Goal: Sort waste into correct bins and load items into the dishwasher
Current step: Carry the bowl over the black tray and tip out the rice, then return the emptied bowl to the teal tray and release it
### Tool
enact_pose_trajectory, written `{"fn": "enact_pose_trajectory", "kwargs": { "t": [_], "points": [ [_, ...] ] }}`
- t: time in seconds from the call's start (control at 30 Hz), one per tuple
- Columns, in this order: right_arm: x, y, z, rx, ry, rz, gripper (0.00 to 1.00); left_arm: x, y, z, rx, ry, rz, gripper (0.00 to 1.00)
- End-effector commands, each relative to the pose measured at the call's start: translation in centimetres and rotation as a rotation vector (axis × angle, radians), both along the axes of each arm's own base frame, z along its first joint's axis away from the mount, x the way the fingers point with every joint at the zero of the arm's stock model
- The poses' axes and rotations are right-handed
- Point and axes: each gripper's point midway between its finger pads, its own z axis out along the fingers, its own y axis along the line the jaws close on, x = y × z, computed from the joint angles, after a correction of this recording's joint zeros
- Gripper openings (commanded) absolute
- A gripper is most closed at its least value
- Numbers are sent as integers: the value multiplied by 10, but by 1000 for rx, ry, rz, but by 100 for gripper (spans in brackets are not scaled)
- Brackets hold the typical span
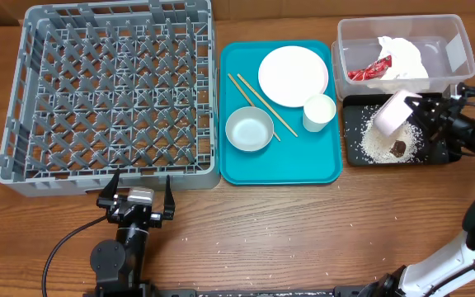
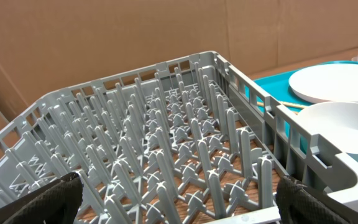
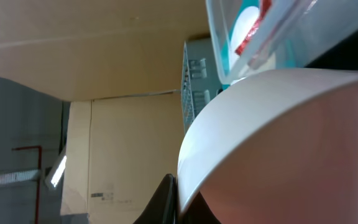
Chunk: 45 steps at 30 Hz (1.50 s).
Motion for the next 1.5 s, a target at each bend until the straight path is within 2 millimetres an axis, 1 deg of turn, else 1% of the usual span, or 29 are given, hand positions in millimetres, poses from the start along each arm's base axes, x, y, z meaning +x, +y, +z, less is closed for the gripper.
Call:
{"fn": "enact_pose_trajectory", "kwargs": {
  "t": [0.0,0.1,0.23,0.3,0.33,0.37,0.4,0.47,0.57,0.6,0.63,0.67,0.73,0.8,0.83,0.9,0.97,1.0,1.03,1.17,1.27,1.37,1.47],
  "points": [
    [0,10,16,22,-51,44,4,0,0,-1,16,-2,-1,100],
    [1,16,20,-4,-68,53,4,0,0,-1,16,-2,-1,100],
    [5,22,33,-167,-68,2,4,0,0,-1,16,-2,-1,100],
    [4,27,41,-357,-42,-61,4,0,0,-1,16,-2,-1,100],
    [1,34,47,-463,-37,-81,4,0,0,-1,16,-2,-1,100],
    [-1,35,48,-519,-22,-94,4,0,0,-1,16,-2,-1,100],
    [-6,44,55,-633,-13,-100,4,0,0,-1,16,-2,-1,100],
    [-13,56,62,-773,9,-95,4,0,0,-1,16,-2,-1,100],
    [-21,79,72,-919,18,-55,4,0,0,-1,16,-2,-1,100],
    [-24,95,76,-981,21,-21,4,0,0,-1,16,-2,-1,100],
    [-26,103,78,-1011,22,-3,4,0,0,-1,16,-2,-1,100],
    [-29,116,79,-1062,20,22,4,0,0,-1,16,-2,-1,100],
    [-34,138,78,-1107,6,62,4,0,0,-1,16,-2,-1,100],
    [-40,164,73,-1130,2,107,4,0,0,-1,16,-2,-1,100],
    [-44,182,65,-1147,9,144,4,0,0,-1,16,-2,-1,100],
    [-48,208,48,-1151,25,213,4,0,0,-1,16,-2,-1,100],
    [-52,227,29,-1154,58,271,4,0,0,-1,16,-2,-1,100],
    [-53,230,26,-1155,65,281,4,0,0,-1,16,-2,-1,100],
    [-55,239,12,-1160,90,315,4,0,0,-1,16,-2,-1,100],
    [-62,253,-22,-1172,189,373,4,0,0,-1,16,-2,-1,100],
    [-66,259,-49,-1178,274,402,4,0,0,-1,16,-3,-1,100],
    [-66,260,-60,-1182,303,411,4,0,0,-1,16,-2,-1,100],
    [-64,260,-67,-1183,310,414,4,0,0,-1,16,-2,-1,100]
  ]
}}
